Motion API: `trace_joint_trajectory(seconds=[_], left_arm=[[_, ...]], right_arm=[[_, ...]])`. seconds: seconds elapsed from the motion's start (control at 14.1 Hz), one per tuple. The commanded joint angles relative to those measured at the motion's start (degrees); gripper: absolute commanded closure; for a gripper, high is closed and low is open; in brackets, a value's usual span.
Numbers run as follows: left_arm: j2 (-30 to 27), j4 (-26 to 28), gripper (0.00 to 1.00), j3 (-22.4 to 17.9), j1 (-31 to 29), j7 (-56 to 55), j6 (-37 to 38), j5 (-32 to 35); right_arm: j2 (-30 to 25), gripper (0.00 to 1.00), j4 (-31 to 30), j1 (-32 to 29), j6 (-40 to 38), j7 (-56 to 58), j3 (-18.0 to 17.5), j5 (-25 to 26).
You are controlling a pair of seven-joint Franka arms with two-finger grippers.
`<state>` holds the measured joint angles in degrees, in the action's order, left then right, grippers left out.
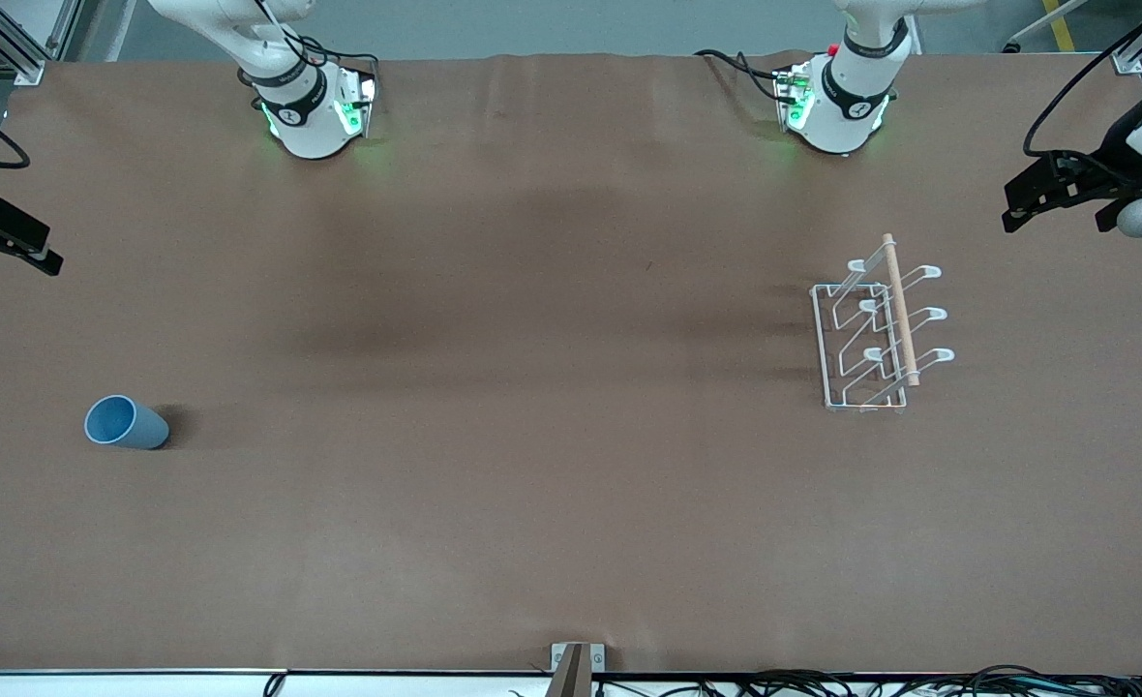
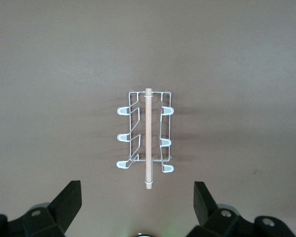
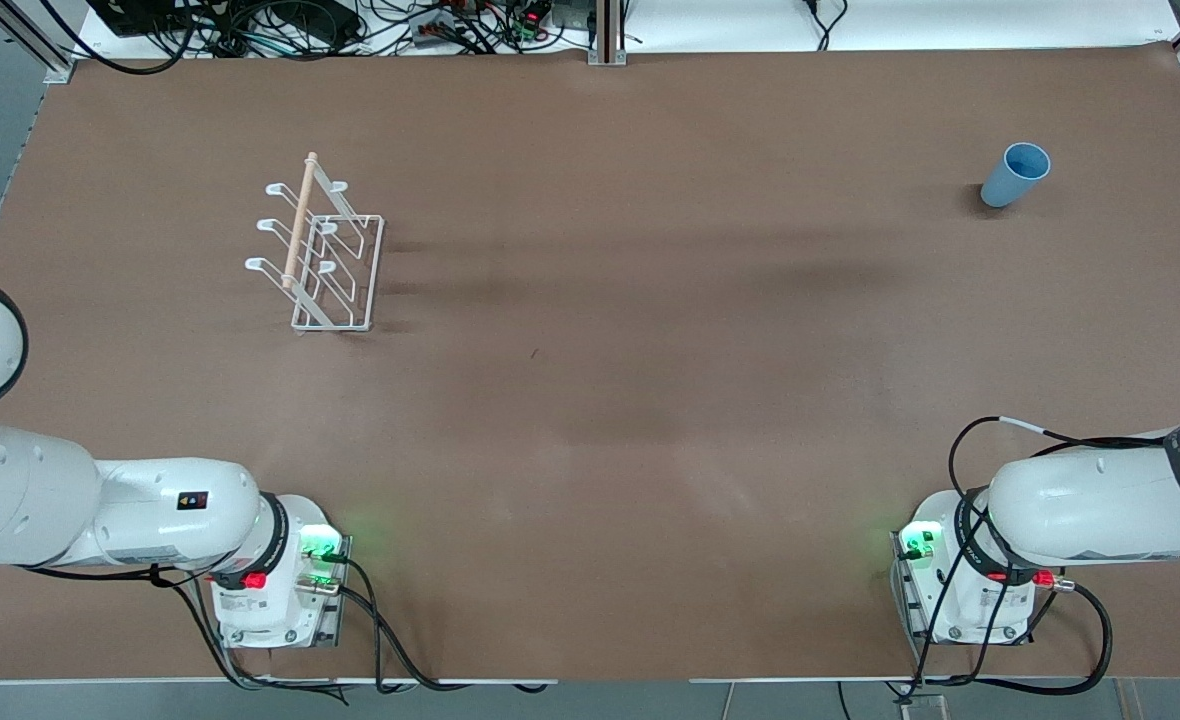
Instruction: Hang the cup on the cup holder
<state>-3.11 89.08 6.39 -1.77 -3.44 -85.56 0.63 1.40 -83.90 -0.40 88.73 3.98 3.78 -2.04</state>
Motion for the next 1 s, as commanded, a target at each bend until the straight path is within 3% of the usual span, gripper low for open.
trace_joint_trajectory(seconds=[0.0,0.57,0.92], left_arm=[[-0.58,0.04,0.00,0.03,-0.25,-0.08,0.04,-0.19],[0.38,-2.24,0.00,0.03,-0.33,0.27,1.53,0.33],[0.56,-2.34,0.00,0.03,-0.42,0.88,1.63,0.07]], right_arm=[[-0.70,0.00,-0.91,-0.65,0.12,0.33,-0.27,-0.16],[-0.09,0.00,-0.91,-0.83,0.38,-0.20,-0.18,-0.51],[5.44,0.00,-2.05,-1.88,4.85,0.15,-0.09,-0.16]])
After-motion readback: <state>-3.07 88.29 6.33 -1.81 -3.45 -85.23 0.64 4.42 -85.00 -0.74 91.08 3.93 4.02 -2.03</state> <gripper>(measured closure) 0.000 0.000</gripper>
